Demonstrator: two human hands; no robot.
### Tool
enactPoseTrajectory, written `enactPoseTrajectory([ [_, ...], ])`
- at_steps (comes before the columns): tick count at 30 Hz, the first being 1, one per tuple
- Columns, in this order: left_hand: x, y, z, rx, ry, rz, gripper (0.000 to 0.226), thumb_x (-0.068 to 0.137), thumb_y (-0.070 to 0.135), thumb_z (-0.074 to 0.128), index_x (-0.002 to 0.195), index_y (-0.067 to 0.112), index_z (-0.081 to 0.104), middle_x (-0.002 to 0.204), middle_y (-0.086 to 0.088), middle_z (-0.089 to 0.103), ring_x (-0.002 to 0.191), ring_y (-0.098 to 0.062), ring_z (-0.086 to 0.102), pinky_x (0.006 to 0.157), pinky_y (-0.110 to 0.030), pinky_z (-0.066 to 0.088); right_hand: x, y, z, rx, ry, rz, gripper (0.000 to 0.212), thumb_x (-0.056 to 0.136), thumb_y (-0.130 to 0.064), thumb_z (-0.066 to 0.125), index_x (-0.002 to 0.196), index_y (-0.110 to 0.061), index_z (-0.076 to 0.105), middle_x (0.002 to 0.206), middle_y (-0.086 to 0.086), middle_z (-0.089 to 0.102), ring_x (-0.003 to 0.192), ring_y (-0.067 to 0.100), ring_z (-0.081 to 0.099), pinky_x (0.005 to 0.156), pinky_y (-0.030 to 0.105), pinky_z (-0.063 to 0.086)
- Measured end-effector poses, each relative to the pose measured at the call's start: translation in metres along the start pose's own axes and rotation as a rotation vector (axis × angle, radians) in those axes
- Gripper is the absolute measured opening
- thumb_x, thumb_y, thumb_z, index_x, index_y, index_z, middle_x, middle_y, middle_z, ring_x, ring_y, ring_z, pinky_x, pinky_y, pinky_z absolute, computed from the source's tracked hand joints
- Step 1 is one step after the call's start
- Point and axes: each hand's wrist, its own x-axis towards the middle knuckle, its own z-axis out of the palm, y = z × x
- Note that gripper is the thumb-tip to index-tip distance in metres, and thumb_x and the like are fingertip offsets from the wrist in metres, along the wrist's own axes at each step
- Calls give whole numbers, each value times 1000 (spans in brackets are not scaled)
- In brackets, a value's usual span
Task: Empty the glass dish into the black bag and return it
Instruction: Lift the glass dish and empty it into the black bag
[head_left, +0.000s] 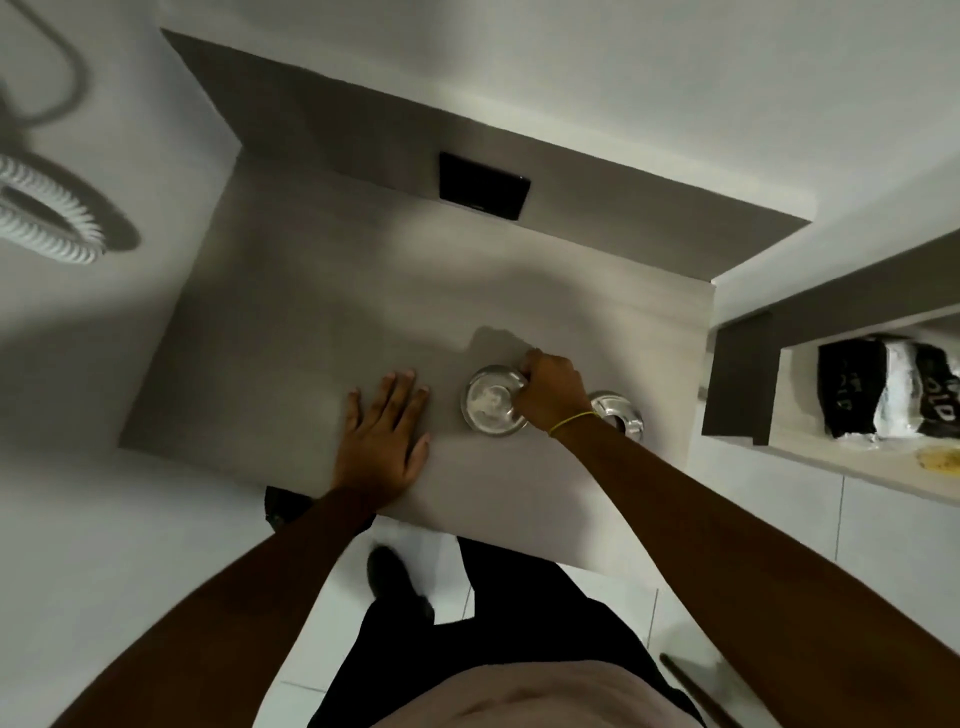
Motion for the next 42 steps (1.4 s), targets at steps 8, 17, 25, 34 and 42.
enactPoseTrajectory([
  [8, -36, 0, -12, -92, 51, -175, 63, 104, 40, 49, 162, 15, 46, 175, -12, 36, 160, -34, 36, 123, -71, 30, -36, -32, 13, 220, -22, -103, 28, 80, -6, 73, 106, -14, 65, 89, 13, 75, 73, 35, 76, 63, 50, 67],
  [17, -207, -54, -1, -166, 137, -461, 65, 105, 37, 50, 165, 15, 39, 175, -12, 37, 163, -33, 30, 128, -69, 23, -117, -126, 139, 499, -109, -206, 51, 85, 12, 70, 124, -19, 61, 109, 22, 73, 63, 29, 73, 56, 42, 64],
  [25, -351, -115, 105, -226, 57, -661, 73, 104, 32, 46, 171, 22, 22, 182, -8, 14, 168, -28, 8, 131, -66, 18, -132, -173, 344, 67, 28, -722, 77, 85, 2, 75, 151, -22, 43, 97, -17, 66, 66, 14, 69, 67, 15, 57],
  [34, -389, -169, 196, -233, 75, -753, 77, 103, 28, 55, 171, 19, 20, 182, -10, 11, 168, -31, 11, 129, -69, 24, 5, -149, 523, -871, 57, -1094, 109, 76, 6, 70, 167, -25, 18, 110, 22, 63, 65, 39, 64, 54, 43, 55],
  [42, -420, -162, 249, -292, 71, -768, 78, 104, 25, 55, 173, 21, 18, 183, -9, 9, 169, -29, 6, 131, -66, 21, 40, -144, 569, -1173, -39, -1161, 106, 75, 4, 71, 167, -24, 25, 123, 30, 61, 62, 47, 66, 55, 38, 42],
])
